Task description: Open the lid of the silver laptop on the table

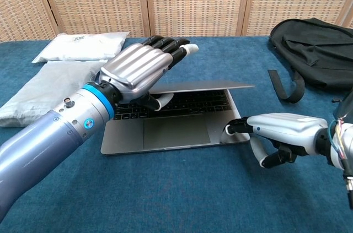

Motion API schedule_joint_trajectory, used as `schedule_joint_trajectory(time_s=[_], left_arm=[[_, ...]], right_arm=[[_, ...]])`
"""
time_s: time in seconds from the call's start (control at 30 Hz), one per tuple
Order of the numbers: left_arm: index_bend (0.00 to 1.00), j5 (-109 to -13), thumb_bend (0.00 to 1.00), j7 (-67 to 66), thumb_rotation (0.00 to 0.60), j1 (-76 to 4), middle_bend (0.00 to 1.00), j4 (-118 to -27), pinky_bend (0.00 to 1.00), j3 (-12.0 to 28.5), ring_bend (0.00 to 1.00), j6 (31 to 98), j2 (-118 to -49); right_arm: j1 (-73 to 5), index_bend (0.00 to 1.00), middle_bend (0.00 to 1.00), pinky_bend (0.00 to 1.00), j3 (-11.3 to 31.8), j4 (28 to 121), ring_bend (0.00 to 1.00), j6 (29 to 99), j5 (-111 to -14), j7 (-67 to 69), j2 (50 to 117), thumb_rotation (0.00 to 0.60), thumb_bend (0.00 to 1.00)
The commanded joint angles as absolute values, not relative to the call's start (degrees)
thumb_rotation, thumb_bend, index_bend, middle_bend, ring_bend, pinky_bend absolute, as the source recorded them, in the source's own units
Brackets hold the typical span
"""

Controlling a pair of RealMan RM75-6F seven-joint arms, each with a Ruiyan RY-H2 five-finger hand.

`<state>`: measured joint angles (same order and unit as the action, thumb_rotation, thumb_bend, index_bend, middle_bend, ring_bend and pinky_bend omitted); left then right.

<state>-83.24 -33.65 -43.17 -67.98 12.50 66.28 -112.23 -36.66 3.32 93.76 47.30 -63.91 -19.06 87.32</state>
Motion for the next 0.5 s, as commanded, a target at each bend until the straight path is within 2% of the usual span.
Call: schedule_joint_trajectory(time_s=[0.03,0.5], left_arm=[[0.00,-82.7,0.45,-33.6,0.600,-43.4,0.00,-67.6,0.00,13.0,0.00,66.3,-112.1],[0.00,-78.3,0.45,-33.1,0.600,-44.0,0.00,-69.9,0.00,17.8,0.00,66.5,-108.8]], right_arm=[[-36.8,0.19,0.12,0.11,3.1,93.6,0.05,47.3,-63.9,-19.2,87.3,0.600,0.98],[-37.4,0.19,0.12,0.12,1.9,93.2,0.05,47.1,-64.2,-20.1,86.6,0.600,0.98]])
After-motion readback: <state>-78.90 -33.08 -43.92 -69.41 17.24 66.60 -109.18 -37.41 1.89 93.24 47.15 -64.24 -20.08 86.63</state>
